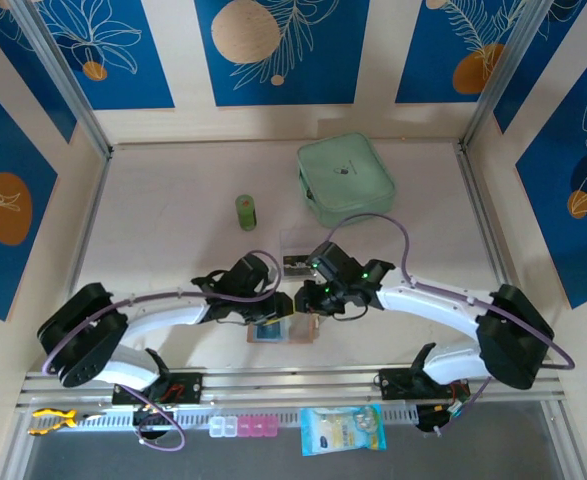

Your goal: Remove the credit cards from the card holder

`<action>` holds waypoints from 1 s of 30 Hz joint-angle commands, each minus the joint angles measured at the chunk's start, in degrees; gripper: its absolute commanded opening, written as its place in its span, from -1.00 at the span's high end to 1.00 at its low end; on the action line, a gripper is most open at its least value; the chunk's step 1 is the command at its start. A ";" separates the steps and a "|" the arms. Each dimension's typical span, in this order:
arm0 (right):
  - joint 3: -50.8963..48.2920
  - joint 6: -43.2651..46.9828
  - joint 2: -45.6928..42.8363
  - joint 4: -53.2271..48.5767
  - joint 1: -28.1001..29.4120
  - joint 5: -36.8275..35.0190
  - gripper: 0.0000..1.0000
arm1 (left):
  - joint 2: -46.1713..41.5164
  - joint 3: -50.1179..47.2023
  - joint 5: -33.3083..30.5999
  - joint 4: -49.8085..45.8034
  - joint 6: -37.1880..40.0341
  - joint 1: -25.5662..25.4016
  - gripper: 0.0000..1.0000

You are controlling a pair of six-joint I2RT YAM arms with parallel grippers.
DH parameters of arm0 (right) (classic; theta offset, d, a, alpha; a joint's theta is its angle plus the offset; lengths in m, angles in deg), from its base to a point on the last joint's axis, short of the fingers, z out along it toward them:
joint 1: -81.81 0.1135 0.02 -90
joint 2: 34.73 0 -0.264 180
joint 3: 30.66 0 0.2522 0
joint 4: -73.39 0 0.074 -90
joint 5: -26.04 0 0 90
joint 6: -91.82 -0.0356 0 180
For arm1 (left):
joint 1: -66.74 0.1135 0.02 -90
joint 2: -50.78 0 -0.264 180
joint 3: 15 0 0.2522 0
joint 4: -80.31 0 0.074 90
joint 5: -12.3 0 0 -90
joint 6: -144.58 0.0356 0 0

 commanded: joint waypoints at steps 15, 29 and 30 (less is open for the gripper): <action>-4.61 0.19 -8.19 -2.40 -4.15 2.34 0.42 | 0.59 3.18 -2.16 -2.09 2.32 -1.04 -0.15; 1.71 0.05 3.15 1.28 1.02 2.97 0.43 | -12.62 -6.05 -6.94 -14.56 6.59 6.06 0.10; 2.31 0.01 3.99 1.44 1.32 2.97 0.43 | -12.77 -6.75 -6.94 -14.38 6.47 6.22 0.12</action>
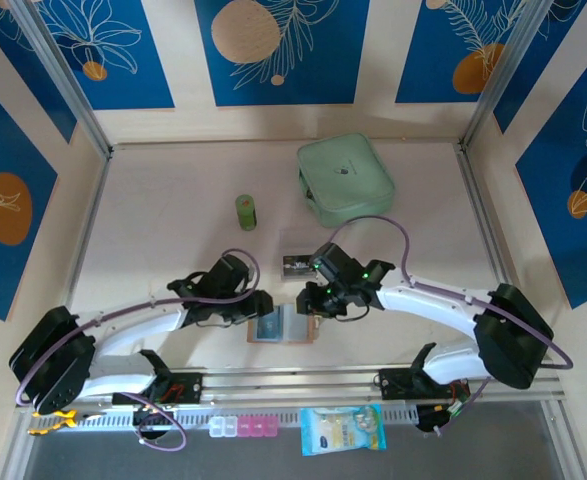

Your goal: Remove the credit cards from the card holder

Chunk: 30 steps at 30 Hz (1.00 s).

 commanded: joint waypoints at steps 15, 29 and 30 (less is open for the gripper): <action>6.66 -0.77 14.44 6.93 4.21 3.92 0.46 | -0.52 -6.25 3.11 1.83 -0.98 0.91 0.37; 6.59 -0.68 17.23 8.44 4.56 4.92 0.55 | 0.28 -3.67 2.83 1.16 -0.66 0.97 0.52; 6.67 -0.64 17.40 8.60 4.52 5.01 0.55 | 0.80 -3.63 2.86 1.35 -0.54 0.89 0.53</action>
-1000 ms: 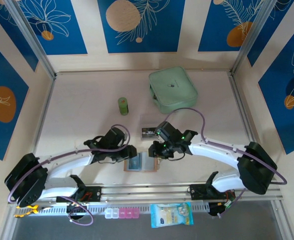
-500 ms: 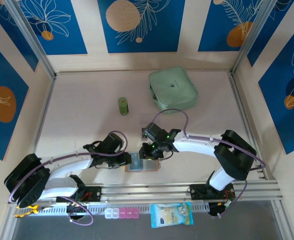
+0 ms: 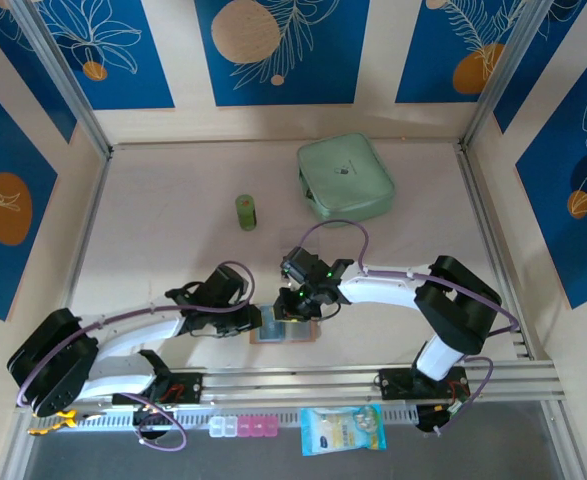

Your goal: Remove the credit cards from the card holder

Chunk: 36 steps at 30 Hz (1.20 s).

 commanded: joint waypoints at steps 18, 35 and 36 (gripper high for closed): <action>0.40 -1.37 2.11 -1.91 0.91 -1.81 0.53 | 2.78 0.23 0.80 0.24 0.38 0.48 0.58; -1.46 -3.60 2.69 4.06 1.44 1.38 0.55 | 0.51 -0.96 1.41 0.48 -0.60 0.43 0.63; -1.86 -3.91 2.64 4.63 1.39 1.60 0.56 | 0.34 -1.16 1.38 0.37 -0.64 0.50 0.63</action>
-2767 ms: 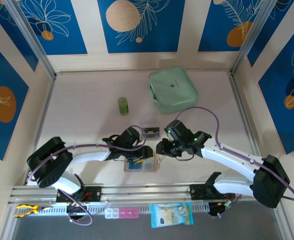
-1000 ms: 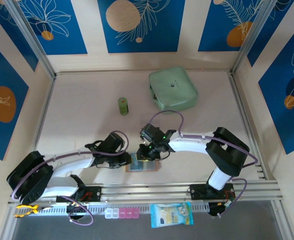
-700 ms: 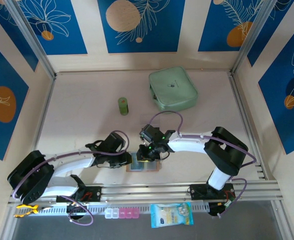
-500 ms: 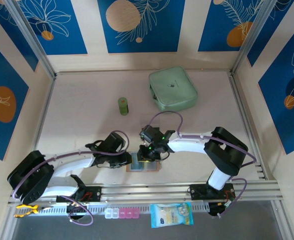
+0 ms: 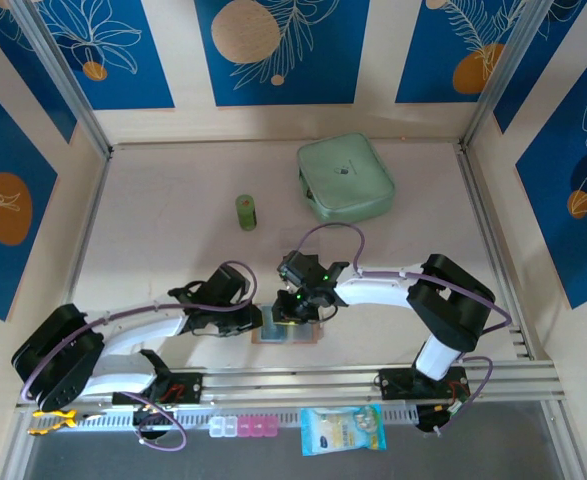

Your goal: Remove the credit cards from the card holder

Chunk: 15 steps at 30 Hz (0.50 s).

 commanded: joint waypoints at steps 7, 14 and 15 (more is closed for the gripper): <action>-2.93 -2.29 0.69 2.81 0.22 1.85 0.56 | -1.42 -2.43 0.64 -0.57 -0.97 0.48 0.64; -2.83 -1.53 -0.92 -0.38 0.39 -0.42 0.54 | -1.86 -3.76 0.22 -0.20 -1.63 0.46 0.67; -2.85 -1.54 -1.19 -0.52 0.31 -0.41 0.53 | -1.77 -3.93 0.19 -0.13 -1.72 0.43 0.68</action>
